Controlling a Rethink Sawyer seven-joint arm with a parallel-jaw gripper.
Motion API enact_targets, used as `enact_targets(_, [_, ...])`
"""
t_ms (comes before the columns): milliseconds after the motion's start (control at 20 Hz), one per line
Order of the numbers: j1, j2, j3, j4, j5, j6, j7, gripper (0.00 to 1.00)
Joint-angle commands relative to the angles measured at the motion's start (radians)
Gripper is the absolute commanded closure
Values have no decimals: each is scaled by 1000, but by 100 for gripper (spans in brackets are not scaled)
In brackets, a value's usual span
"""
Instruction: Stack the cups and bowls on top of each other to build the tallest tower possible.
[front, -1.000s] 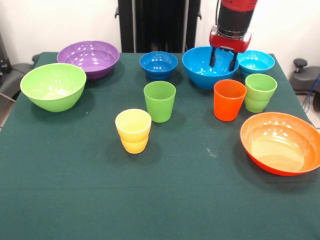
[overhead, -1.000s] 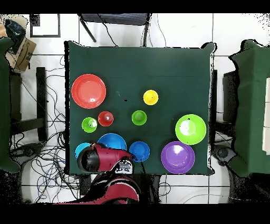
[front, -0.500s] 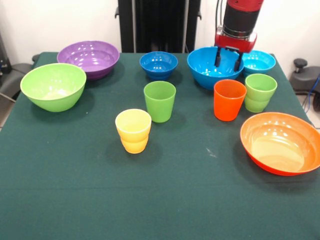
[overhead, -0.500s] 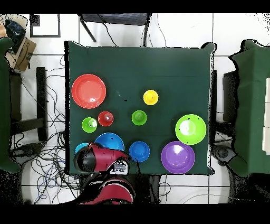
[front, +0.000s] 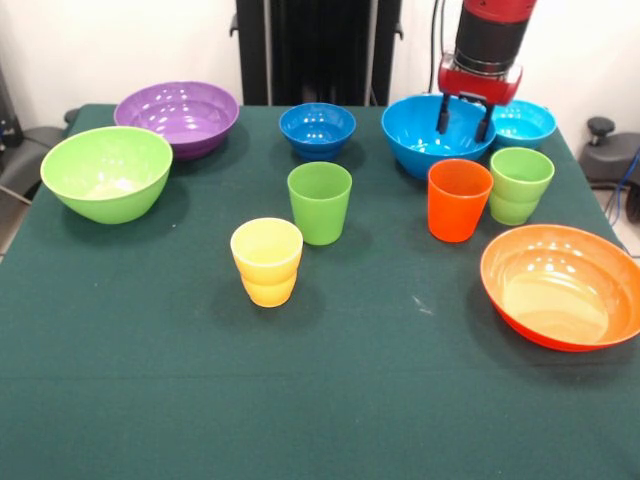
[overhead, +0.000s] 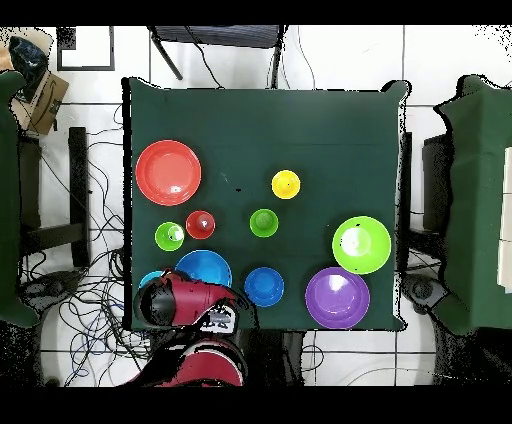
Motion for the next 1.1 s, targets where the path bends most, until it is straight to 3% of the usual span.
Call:
enact_targets(50, [13, -55, 35, -32, 59, 45, 188, 0])
enact_targets(650, [33, -159, -3, -18, 58, 177, 173, 0])
enact_targets(1100, [-5, -99, 43, -14, 51, 83, 173, 0])
